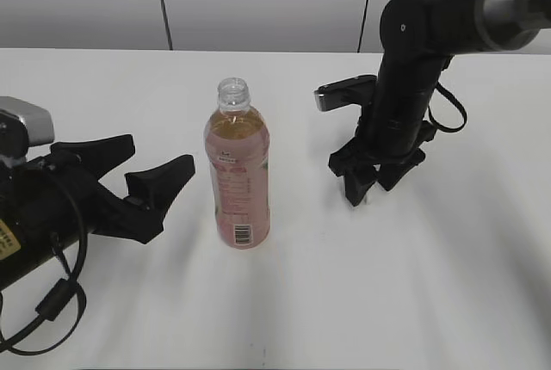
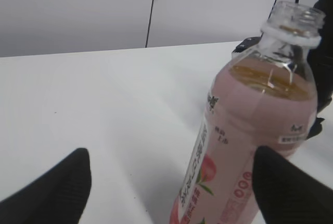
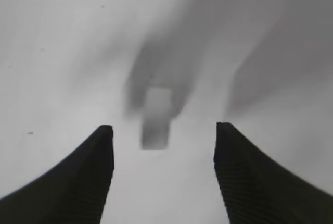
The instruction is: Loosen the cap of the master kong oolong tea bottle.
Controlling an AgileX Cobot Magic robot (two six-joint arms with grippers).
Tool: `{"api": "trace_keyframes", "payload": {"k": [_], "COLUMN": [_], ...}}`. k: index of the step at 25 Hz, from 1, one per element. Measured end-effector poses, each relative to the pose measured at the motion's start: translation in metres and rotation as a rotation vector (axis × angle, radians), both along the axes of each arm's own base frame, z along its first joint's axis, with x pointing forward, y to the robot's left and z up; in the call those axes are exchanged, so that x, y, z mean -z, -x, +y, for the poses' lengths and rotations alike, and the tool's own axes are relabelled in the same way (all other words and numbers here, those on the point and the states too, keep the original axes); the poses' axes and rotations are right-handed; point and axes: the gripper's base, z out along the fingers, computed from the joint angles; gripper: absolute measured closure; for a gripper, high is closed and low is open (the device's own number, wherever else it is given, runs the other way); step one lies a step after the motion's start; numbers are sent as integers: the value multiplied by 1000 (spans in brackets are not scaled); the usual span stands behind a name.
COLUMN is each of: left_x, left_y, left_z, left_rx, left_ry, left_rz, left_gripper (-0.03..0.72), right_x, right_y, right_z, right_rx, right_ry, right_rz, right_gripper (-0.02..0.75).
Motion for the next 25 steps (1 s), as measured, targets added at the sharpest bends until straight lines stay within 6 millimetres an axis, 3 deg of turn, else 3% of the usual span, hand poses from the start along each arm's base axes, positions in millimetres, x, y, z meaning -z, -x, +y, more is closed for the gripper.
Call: {"api": "trace_keyframes", "payload": {"k": [6, 17, 21, 25], "left_x": [0, 0, -6, -15], "left_y": [0, -1, 0, 1], "left_z": [0, 1, 1, 5], "left_rx": [-1, -12, -16, -42], "left_ry": [0, 2, 13, 6], "left_rz": [0, 1, -17, -13], "left_gripper": [115, 117, 117, 120], "right_x": [1, -2, -24, -52], "right_y": [-5, -1, 5, 17], "right_z": [-13, -8, -6, -21], "right_rx": [-6, 18, 48, 104], "right_ry": [137, 81, 32, -10], "right_rz": [-53, -8, -9, -35], "right_gripper": [297, 299, 300, 300]}}
